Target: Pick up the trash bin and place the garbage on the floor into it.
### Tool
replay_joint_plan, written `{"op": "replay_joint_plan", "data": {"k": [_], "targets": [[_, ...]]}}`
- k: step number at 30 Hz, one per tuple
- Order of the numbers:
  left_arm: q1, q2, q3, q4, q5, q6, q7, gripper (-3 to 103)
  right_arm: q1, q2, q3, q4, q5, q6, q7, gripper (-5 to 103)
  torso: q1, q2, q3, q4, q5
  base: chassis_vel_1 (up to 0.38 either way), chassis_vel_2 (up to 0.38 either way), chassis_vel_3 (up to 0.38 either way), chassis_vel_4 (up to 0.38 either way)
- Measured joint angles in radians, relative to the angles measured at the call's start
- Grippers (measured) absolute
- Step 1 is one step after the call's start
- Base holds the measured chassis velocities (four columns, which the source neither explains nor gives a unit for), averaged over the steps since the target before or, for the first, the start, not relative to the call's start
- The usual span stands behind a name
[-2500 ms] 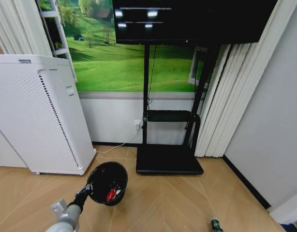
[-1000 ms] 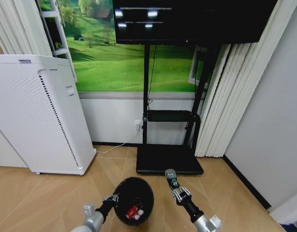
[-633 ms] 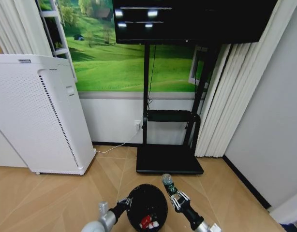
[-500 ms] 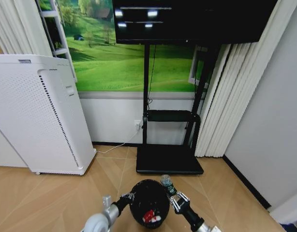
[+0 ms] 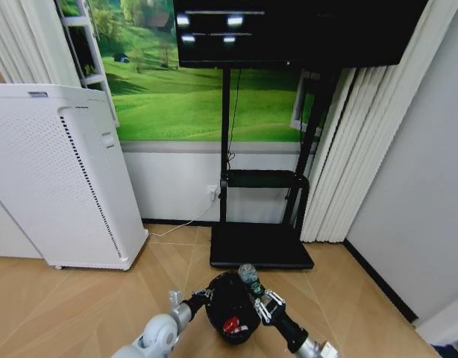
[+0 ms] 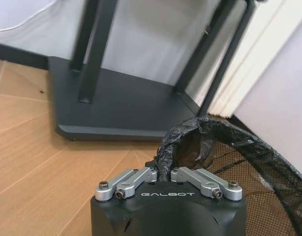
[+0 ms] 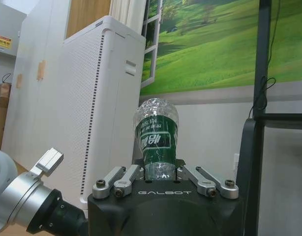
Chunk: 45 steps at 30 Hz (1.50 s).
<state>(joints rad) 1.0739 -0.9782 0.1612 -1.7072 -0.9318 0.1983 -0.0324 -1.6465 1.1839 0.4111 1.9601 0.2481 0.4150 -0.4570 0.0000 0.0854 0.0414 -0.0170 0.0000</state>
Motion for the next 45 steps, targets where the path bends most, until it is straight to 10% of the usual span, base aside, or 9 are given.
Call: {"op": "replay_joint_plan", "data": {"k": [16,33,35,38,45], "targets": [[0.036,0.037,-0.033,-0.107,0.012,0.003,0.038,7,0.034,-0.006,-0.035,-0.055,-0.04,0.025,0.048,23,0.0,0.0,0.0,-0.0001,0.0,0.0,0.0,0.0,0.0],[0.079,0.013,-0.109,-0.112,-0.022,0.008,0.007,7,-0.013,0.013,0.001,0.01,-0.029,0.003,0.088,93,0.0,0.0,0.0,0.0,-0.0001,0.0,0.0,0.0,0.0],[0.093,0.008,-0.134,-0.125,-0.03,0.01,-0.013,7,-0.016,0.019,0.008,0.016,-0.035,-0.005,0.133,97,0.0,0.0,0.0,-0.0002,-0.0002,0.0,0.0,0.0,0.0],[0.179,0.006,-0.271,-0.231,-0.125,0.073,-0.214,7,-0.014,0.054,0.052,0.011,-0.063,-0.057,0.377,100,0.0,0.0,0.0,0.0001,0.0,0.0,0.0,0.0,0.0],[0.306,0.03,-0.466,-0.346,-0.171,0.142,-0.436,7,-0.007,0.08,0.113,0.021,-0.024,-0.133,0.578,100,0.0,0.0,0.0,0.0006,0.0002,0.0,0.0,0.0,0.0]]}}
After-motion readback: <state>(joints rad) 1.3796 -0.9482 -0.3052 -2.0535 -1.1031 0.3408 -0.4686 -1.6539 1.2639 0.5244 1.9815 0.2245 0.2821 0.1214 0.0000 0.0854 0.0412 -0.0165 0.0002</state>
